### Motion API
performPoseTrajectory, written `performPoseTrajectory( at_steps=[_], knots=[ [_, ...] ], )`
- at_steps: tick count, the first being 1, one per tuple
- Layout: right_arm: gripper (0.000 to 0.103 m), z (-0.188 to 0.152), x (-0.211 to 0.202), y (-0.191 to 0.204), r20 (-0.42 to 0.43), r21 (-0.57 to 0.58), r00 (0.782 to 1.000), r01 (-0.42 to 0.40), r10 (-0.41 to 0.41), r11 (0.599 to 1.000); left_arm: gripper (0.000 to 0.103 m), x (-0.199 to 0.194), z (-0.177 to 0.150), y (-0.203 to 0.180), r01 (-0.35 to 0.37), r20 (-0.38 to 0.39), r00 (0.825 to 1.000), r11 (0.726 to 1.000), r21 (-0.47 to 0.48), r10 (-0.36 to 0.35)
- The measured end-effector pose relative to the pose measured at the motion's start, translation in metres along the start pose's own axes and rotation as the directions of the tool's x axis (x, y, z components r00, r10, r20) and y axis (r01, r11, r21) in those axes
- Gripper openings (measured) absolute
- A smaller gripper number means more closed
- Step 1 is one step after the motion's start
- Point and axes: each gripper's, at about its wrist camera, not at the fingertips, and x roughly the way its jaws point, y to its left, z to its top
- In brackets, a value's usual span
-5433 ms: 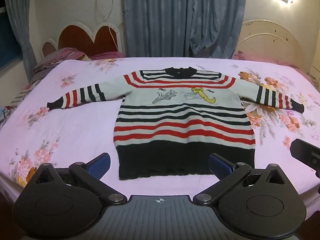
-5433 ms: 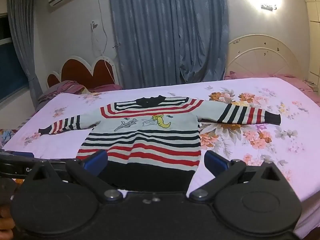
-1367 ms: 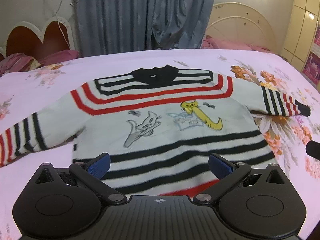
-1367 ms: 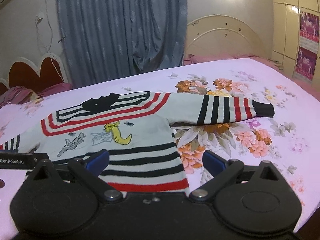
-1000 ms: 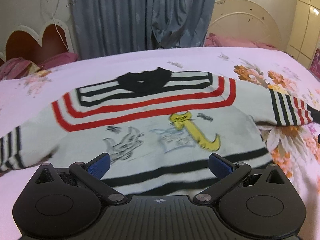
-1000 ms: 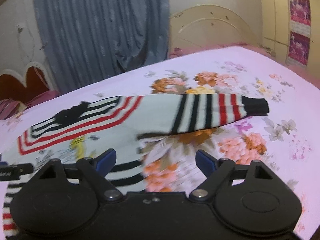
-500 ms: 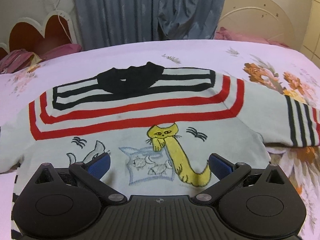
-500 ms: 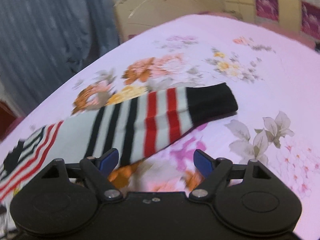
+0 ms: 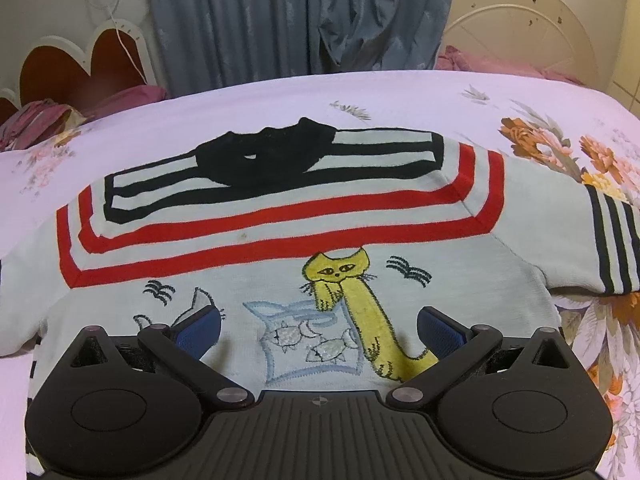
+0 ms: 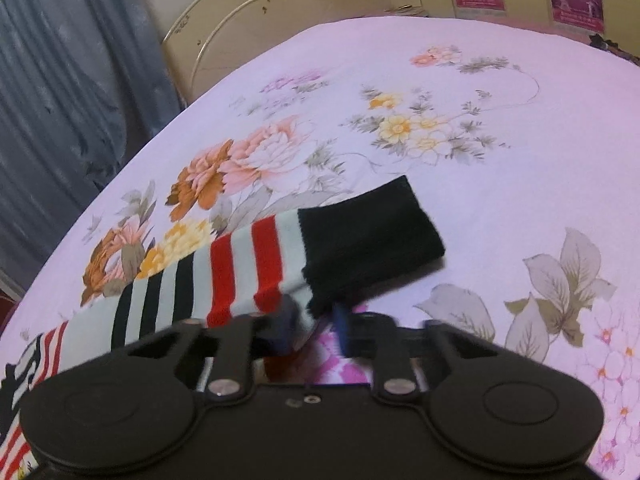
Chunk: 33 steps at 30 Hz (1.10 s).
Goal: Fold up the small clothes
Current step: 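Close the right tool on the black cuff and lift the sleeve, then carry the sleeve across the sweater body toward the left tool and lay it down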
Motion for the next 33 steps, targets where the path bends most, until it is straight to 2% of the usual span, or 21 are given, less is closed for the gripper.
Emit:
performPoseTrajectory(
  at_steps=[4, 7, 10, 13, 18, 23, 25, 27, 29, 31, 33],
  knots=[
    [0.008, 0.001, -0.016, 0.018, 0.069, -0.085, 0.997, -0.02, 0.025, 0.996, 0.103, -0.001, 0.003, 0.003, 0.022, -0.005, 1.0, 1.0, -0.013, -0.022],
    [0.008, 0.002, -0.034, 0.042, 0.117, -0.168, 0.99, -0.064, 0.084, 0.984, 0.103, -0.006, 0.004, 0.01, 0.05, 0.019, 0.999, 0.998, -0.027, -0.05],
    [0.008, -0.002, -0.049, 0.081, 0.132, -0.284, 0.977, -0.124, 0.167, 0.951, 0.103, -0.013, 0.008, 0.022, 0.069, 0.048, 0.997, 0.997, -0.047, -0.066],
    [0.007, -0.016, -0.061, 0.129, 0.111, -0.394, 0.958, -0.201, 0.264, 0.897, 0.103, -0.02, 0.011, 0.044, 0.071, 0.063, 0.996, 0.994, -0.084, -0.066],
    [0.007, -0.064, -0.072, 0.214, 0.0, -0.526, 0.913, -0.346, 0.407, 0.777, 0.103, -0.026, 0.01, 0.098, 0.063, 0.079, 0.996, 0.982, -0.176, -0.05],
    [0.007, -0.13, -0.064, 0.287, -0.145, -0.581, 0.881, -0.444, 0.45, 0.682, 0.103, -0.024, 0.004, 0.145, 0.069, 0.082, 0.995, 0.973, -0.222, -0.052],
    [0.007, -0.158, -0.057, 0.307, -0.204, -0.588, 0.874, -0.47, 0.441, 0.658, 0.103, -0.019, 0.001, 0.158, 0.076, 0.073, 0.995, 0.971, -0.228, -0.061],
    [0.007, -0.183, -0.048, 0.323, -0.247, -0.609, 0.876, -0.473, 0.414, 0.637, 0.103, -0.011, -0.002, 0.168, 0.089, 0.051, 0.996, 0.969, -0.232, -0.079],
    [0.008, -0.2, -0.039, 0.332, -0.293, -0.605, 0.876, -0.481, 0.384, 0.635, 0.103, -0.003, -0.005, 0.174, 0.109, 0.03, 0.994, 0.967, -0.228, -0.105],
    [0.014, -0.206, -0.034, 0.331, -0.34, -0.586, 0.866, -0.5, 0.367, 0.637, 0.103, 0.002, -0.006, 0.175, 0.128, 0.016, 0.992, 0.964, -0.232, -0.128],
    [0.032, -0.211, -0.041, 0.332, -0.357, -0.569, 0.857, -0.514, 0.371, 0.642, 0.103, 0.006, -0.004, 0.174, 0.171, 0.008, 0.985, 0.954, -0.246, -0.175]
  ],
)
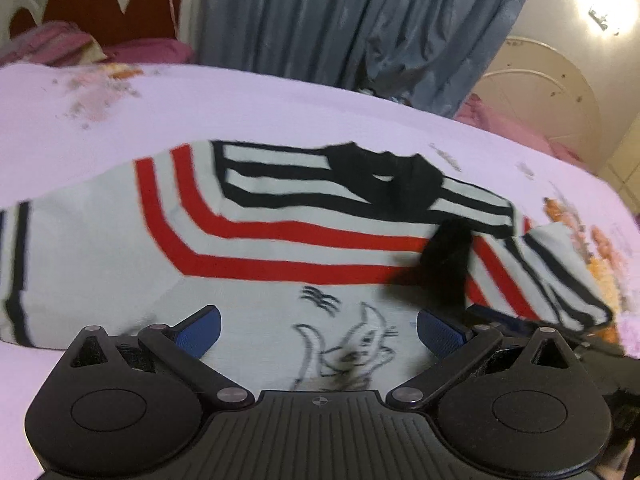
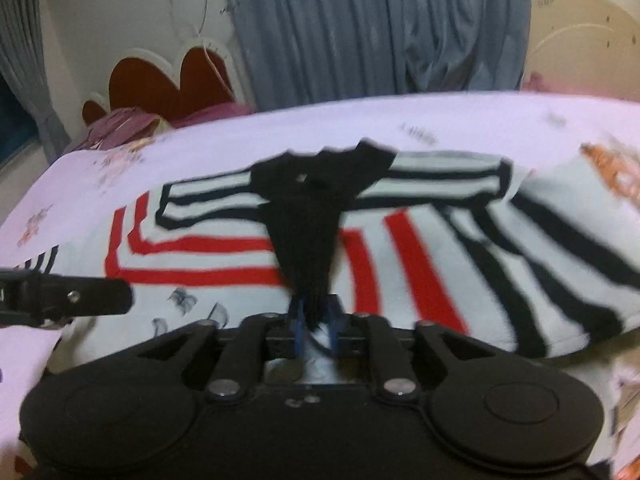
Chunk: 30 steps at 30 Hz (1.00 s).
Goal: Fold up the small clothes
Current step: 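Carry the sleeve across the sweater body toward the left tool and lay it down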
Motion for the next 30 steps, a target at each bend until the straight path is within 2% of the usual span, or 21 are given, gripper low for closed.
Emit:
performPoseTrajectory(
  at_steps=[1, 2, 3, 8, 12, 16, 20, 23, 24, 25, 27, 29, 30],
  knots=[
    [0.038, 0.0, -0.003, 0.0, 0.002, 0.007, 1.0, -0.008, 0.008, 1.0, 0.103, 0.001, 0.001, -0.002, 0.022, -0.008, 1.0, 1.0, -0.006, -0.022],
    [0.051, 0.0, -0.01, -0.001, 0.014, 0.013, 1.0, -0.013, 0.012, 1.0, 0.103, 0.004, 0.001, -0.004, 0.042, -0.022, 0.999, 0.999, -0.014, -0.042],
    [0.052, -0.004, -0.023, 0.004, 0.034, 0.012, 0.999, -0.011, 0.011, 1.0, 0.103, 0.007, 0.001, -0.007, 0.064, -0.038, 0.997, 0.998, -0.023, -0.064],
    [0.052, -0.011, -0.069, -0.01, 0.101, -0.021, 0.992, 0.079, -0.076, 0.997, 0.103, 0.026, -0.006, -0.026, 0.149, -0.111, 0.982, 0.988, -0.05, -0.154],
    [0.055, -0.022, -0.094, -0.035, 0.125, -0.013, 0.977, 0.174, -0.171, 0.985, 0.102, 0.04, -0.012, -0.034, 0.205, -0.122, 0.967, 0.967, -0.15, -0.224],
    [0.056, -0.034, -0.1, -0.065, 0.105, 0.028, 0.962, 0.249, -0.25, 0.968, 0.102, 0.058, -0.017, -0.036, 0.19, -0.099, 0.972, 0.958, -0.213, -0.215],
    [0.056, -0.038, -0.096, -0.09, 0.074, 0.092, 0.956, 0.276, -0.283, 0.957, 0.102, 0.063, -0.015, -0.045, 0.174, -0.037, 0.982, 0.957, -0.23, -0.188],
    [0.056, -0.039, -0.091, -0.1, 0.072, 0.091, 0.948, 0.302, -0.309, 0.949, 0.077, 0.064, -0.014, -0.047, 0.17, 0.013, 0.985, 0.953, -0.25, -0.172],
    [0.056, -0.039, -0.09, -0.103, 0.069, 0.093, 0.947, 0.307, -0.314, 0.947, 0.058, 0.066, -0.014, -0.046, 0.189, 0.024, 0.982, 0.946, -0.263, -0.19],
    [0.056, -0.038, -0.089, -0.107, 0.066, 0.099, 0.947, 0.308, -0.315, 0.946, 0.043, 0.068, -0.014, -0.044, 0.205, 0.022, 0.978, 0.937, -0.281, -0.207],
    [0.056, -0.037, -0.085, -0.112, 0.062, 0.105, 0.945, 0.313, -0.32, 0.944, 0.035, 0.072, -0.013, -0.043, 0.201, 0.017, 0.979, 0.938, -0.283, -0.204],
    [0.057, -0.036, -0.084, -0.115, 0.063, 0.105, 0.945, 0.315, -0.322, 0.943, 0.017, 0.071, -0.013, -0.043, 0.211, 0.033, 0.977, 0.94, -0.27, -0.209],
    [0.058, -0.035, -0.083, -0.117, 0.063, 0.106, 0.944, 0.317, -0.324, 0.943, 0.012, 0.069, -0.012, -0.042, 0.22, 0.036, 0.975, 0.938, -0.269, -0.218]
  ],
)
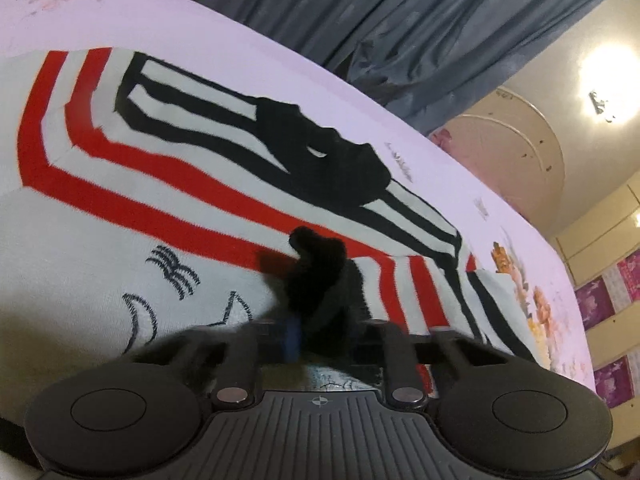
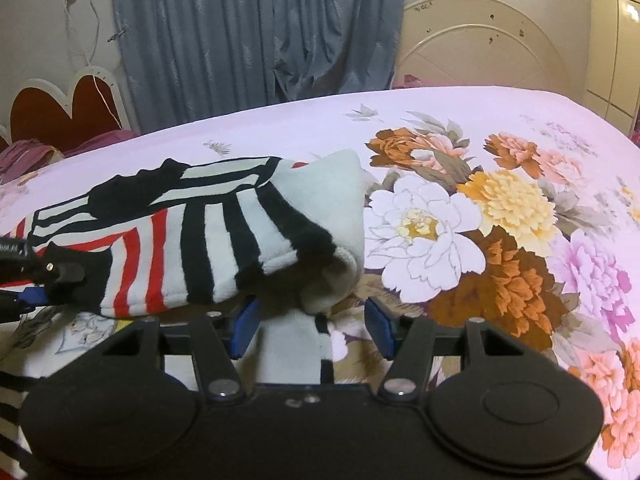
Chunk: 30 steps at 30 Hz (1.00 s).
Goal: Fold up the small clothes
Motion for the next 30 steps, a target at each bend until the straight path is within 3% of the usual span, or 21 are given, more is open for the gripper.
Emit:
performPoseTrajectory(
  at_steps=[5, 9, 13, 15, 17, 20, 23, 27, 30],
  knots=[
    [0.057, 0.003, 0.012, 0.001, -0.014, 0.002, 1.0, 0.006, -0.006, 1.0, 0.01, -0.034, 0.028, 0.0, 0.056, 0.123, 0.991, 0.998, -0.014, -0.054],
    [0.042, 0.007, 0.022, 0.008, -0.028, -0.009, 1.0, -0.004, 0.004, 1.0, 0.01, -0.057, 0.046, 0.017, 0.004, 0.198, 0.98, 1.0, 0.008, -0.005],
    [0.033, 0.006, 0.031, 0.013, -0.054, 0.003, 0.999, -0.006, 0.006, 1.0, 0.009, -0.047, 0.045, 0.046, -0.087, 0.17, 0.982, 0.996, -0.015, 0.088],
    [0.019, 0.004, 0.03, 0.012, -0.048, 0.011, 0.999, -0.002, 0.003, 1.0, 0.009, -0.034, 0.039, 0.06, -0.13, 0.132, 0.982, 0.991, -0.024, 0.132],
    [0.018, 0.001, 0.029, 0.005, -0.049, 0.033, 0.999, 0.008, -0.007, 0.999, 0.009, -0.022, 0.031, 0.069, -0.16, 0.091, 0.983, 0.987, -0.008, 0.16],
    [0.016, -0.004, 0.032, -0.007, -0.083, 0.091, 0.997, 0.006, 0.002, 0.996, 0.009, -0.02, 0.028, 0.061, -0.187, 0.107, 0.978, 0.98, 0.071, 0.179],
    [0.019, -0.003, 0.025, -0.006, -0.094, 0.066, 0.995, -0.006, 0.012, 0.998, 0.01, -0.03, 0.033, 0.058, -0.199, 0.114, 0.975, 0.977, 0.072, 0.19],
    [0.039, -0.003, 0.001, -0.017, -0.054, 0.091, 0.998, -0.035, 0.04, 0.995, 0.01, -0.061, 0.034, 0.054, -0.225, 0.21, 0.957, 0.97, 0.094, 0.201],
    [0.044, 0.006, -0.009, -0.021, -0.006, 0.098, 0.999, -0.048, 0.049, 0.994, 0.01, -0.066, 0.034, 0.037, -0.194, 0.214, 0.964, 0.964, 0.179, 0.154]
  ],
)
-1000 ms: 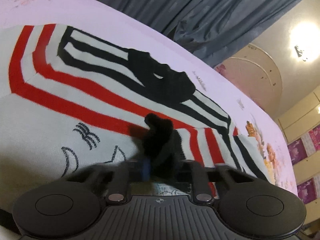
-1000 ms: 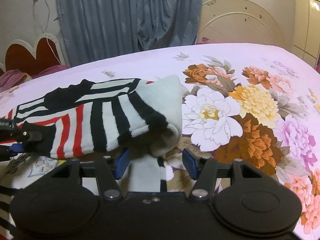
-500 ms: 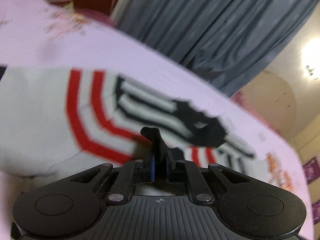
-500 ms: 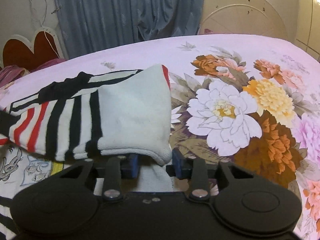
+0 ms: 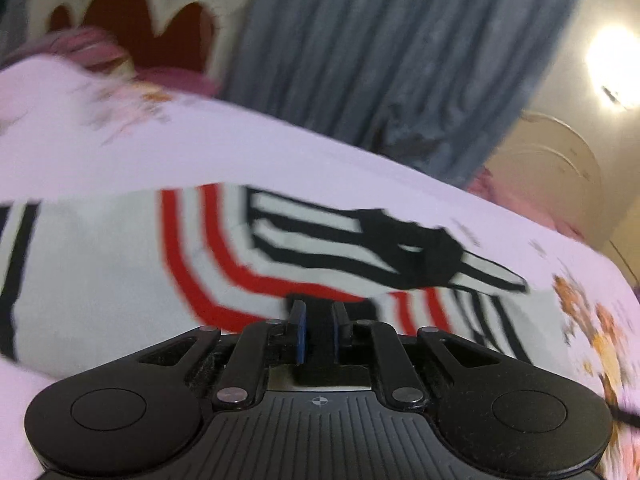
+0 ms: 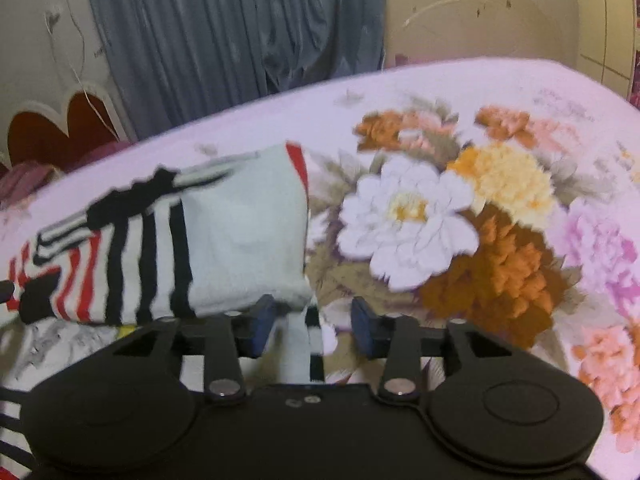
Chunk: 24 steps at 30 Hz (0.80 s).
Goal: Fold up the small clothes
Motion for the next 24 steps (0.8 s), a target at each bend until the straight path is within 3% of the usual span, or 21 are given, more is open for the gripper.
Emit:
performPoseTrajectory(
  at_steps=[5, 11, 16, 17, 18, 19, 24],
  knots=[
    [0.052, 0.027, 0.029, 0.003, -0.01, 0.042, 0.999, -0.038, 0.038, 0.998, 0.01, 0.026, -0.002, -0.032, 0.084, -0.051, 0.995, 0.996, 0.032, -0.083],
    [0.052, 0.054, 0.079, 0.006, -0.052, 0.078, 0.997, -0.047, 0.051, 0.996, 0.01, 0.063, -0.012, -0.028, 0.044, -0.102, 0.994, 0.999, 0.012, -0.042],
    [0.052, 0.076, 0.117, -0.001, -0.059, 0.144, 0.996, -0.053, 0.062, 0.988, 0.01, 0.065, -0.016, -0.013, 0.052, -0.111, 0.992, 0.998, -0.023, -0.055],
    [0.048, 0.082, 0.125, -0.001, -0.058, 0.147, 0.996, -0.056, 0.065, 0.988, 0.01, 0.066, -0.016, -0.013, 0.053, -0.113, 0.992, 0.998, -0.026, -0.056],
    [0.033, 0.085, 0.13, 0.0, -0.061, 0.144, 0.995, -0.066, 0.075, 0.987, 0.01, 0.066, -0.017, -0.013, 0.052, -0.113, 0.992, 0.998, -0.027, -0.055],
    [0.025, 0.088, 0.136, 0.003, -0.075, 0.127, 0.994, -0.07, 0.08, 0.989, 0.01, 0.065, -0.016, -0.013, 0.051, -0.113, 0.992, 0.998, -0.025, -0.053],
    [0.01, 0.086, 0.142, 0.002, -0.033, 0.024, 0.998, 0.05, -0.049, 0.998, 0.008, 0.063, -0.02, -0.01, 0.029, -0.088, 0.996, 1.0, 0.012, -0.028]
  ],
)
